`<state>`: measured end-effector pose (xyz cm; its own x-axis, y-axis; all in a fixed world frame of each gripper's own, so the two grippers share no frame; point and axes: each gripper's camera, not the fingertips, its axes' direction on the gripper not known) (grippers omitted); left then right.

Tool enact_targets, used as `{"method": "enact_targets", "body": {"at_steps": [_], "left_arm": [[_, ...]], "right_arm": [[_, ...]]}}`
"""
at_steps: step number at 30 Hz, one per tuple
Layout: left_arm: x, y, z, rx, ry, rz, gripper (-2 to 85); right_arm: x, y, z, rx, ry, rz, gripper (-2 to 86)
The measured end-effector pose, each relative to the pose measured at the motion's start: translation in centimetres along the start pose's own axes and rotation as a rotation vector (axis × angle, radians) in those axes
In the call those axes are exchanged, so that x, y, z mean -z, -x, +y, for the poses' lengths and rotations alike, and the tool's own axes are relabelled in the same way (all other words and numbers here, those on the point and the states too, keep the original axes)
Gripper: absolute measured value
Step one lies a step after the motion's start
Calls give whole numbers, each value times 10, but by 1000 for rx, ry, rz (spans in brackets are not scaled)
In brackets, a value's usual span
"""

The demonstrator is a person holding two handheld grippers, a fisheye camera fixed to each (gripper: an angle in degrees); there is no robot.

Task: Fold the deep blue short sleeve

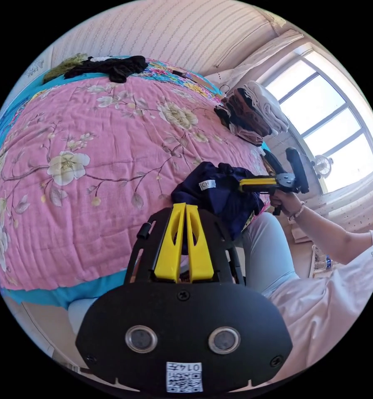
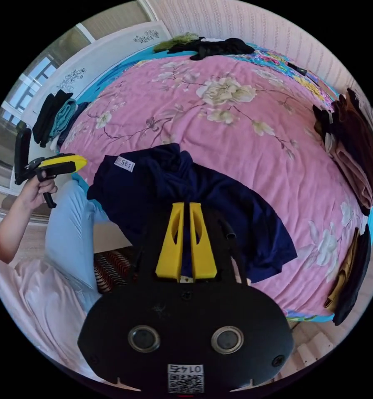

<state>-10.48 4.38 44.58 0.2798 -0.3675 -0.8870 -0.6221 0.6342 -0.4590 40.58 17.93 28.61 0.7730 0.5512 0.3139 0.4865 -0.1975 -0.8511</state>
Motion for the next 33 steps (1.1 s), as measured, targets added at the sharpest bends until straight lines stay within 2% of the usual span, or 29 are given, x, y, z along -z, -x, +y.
{"method": "enact_targets", "body": {"at_steps": [4,6,8,17,20,26,29,33], "left_arm": [[-26,-24,-16,-67,59,5,61],[-54,-41,-21,-127,147,-80,36],[-73,-51,-19,-159,218,-91,2],[-21,-69,9,-111,76,-83,-9],[-5,-69,24,-71,54,-149,-9],[3,-70,35,36,125,-113,8],[10,-103,16,-83,73,-75,29],[-25,-170,-24,-266,127,10,74]], "right_arm": [[44,-15,33,-15,-81,11,2],[61,-30,57,-66,-91,52,0],[68,-43,74,-117,-91,46,-1],[90,-87,144,-338,-126,-12,1],[89,-92,159,-359,-115,-20,0],[92,-91,176,-384,-101,-45,0],[97,-86,186,-385,-108,-54,1],[103,-79,201,-398,-110,-63,1]]}}
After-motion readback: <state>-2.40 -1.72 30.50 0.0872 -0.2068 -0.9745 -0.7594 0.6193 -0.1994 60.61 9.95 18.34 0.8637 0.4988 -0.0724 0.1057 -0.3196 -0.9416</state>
